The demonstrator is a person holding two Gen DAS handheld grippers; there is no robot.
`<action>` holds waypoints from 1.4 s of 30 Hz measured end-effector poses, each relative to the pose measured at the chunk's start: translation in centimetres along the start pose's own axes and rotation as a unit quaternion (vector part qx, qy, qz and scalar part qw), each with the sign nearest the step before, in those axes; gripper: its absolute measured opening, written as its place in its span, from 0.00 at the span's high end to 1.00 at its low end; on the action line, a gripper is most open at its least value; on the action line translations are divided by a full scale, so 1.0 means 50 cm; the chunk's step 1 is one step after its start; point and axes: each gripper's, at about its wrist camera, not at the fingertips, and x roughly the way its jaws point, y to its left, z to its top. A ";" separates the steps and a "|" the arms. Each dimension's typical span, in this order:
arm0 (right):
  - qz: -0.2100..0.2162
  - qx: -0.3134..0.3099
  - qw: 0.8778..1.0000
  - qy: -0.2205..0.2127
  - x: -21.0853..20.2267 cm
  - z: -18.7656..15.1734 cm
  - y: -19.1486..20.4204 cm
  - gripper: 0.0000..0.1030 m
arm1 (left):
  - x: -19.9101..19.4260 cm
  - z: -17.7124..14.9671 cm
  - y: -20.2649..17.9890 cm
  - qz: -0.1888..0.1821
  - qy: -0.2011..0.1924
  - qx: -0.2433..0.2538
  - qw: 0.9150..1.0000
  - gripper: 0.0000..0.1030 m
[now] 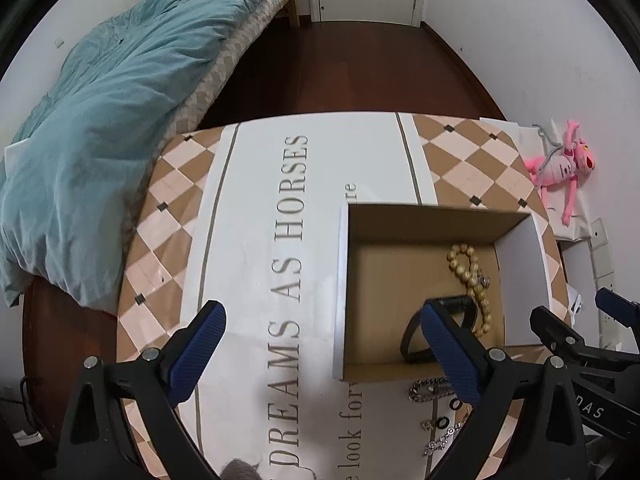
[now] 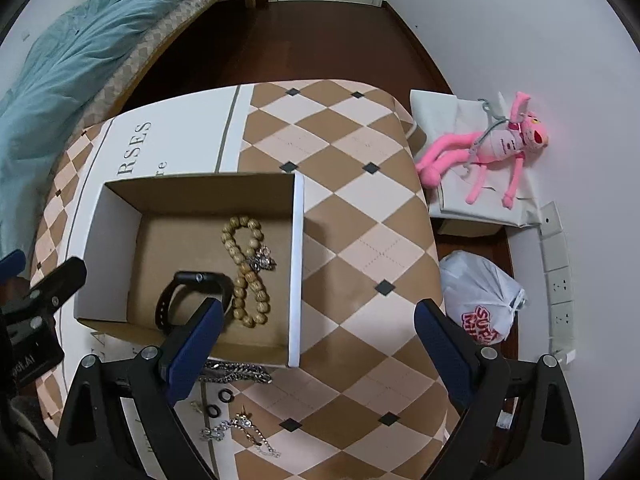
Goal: Organize jewelry
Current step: 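Open both grippers to drop the watch and beads in the box, then move both grippers back toward the remaining jewelry beside the box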
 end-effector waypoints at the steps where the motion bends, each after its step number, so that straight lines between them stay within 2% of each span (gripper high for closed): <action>1: -0.002 0.000 1.000 0.000 0.001 -0.004 -0.001 0.05 | 0.000 -0.004 -0.002 0.000 0.000 0.001 1.000 0.03; 12: -0.015 0.006 1.000 -0.024 -0.044 -0.014 -0.008 0.05 | -0.042 -0.017 -0.010 -0.007 -0.015 -0.001 1.000 0.03; 22: -0.033 0.018 0.995 -0.090 -0.177 -0.043 -0.018 0.05 | -0.154 -0.043 -0.002 -0.013 -0.058 -0.006 0.998 0.03; 31: -0.015 0.034 0.991 -0.126 -0.282 -0.089 -0.033 0.05 | -0.252 -0.074 0.001 -0.018 -0.094 -0.005 0.995 0.03; 37: 0.003 0.036 0.994 -0.105 -0.274 -0.138 -0.041 0.05 | -0.252 -0.111 0.010 -0.009 -0.097 -0.009 0.995 0.03; 42: 0.038 0.029 0.998 -0.049 -0.162 -0.192 -0.033 0.06 | -0.171 -0.160 0.015 0.003 -0.058 -0.009 0.998 0.03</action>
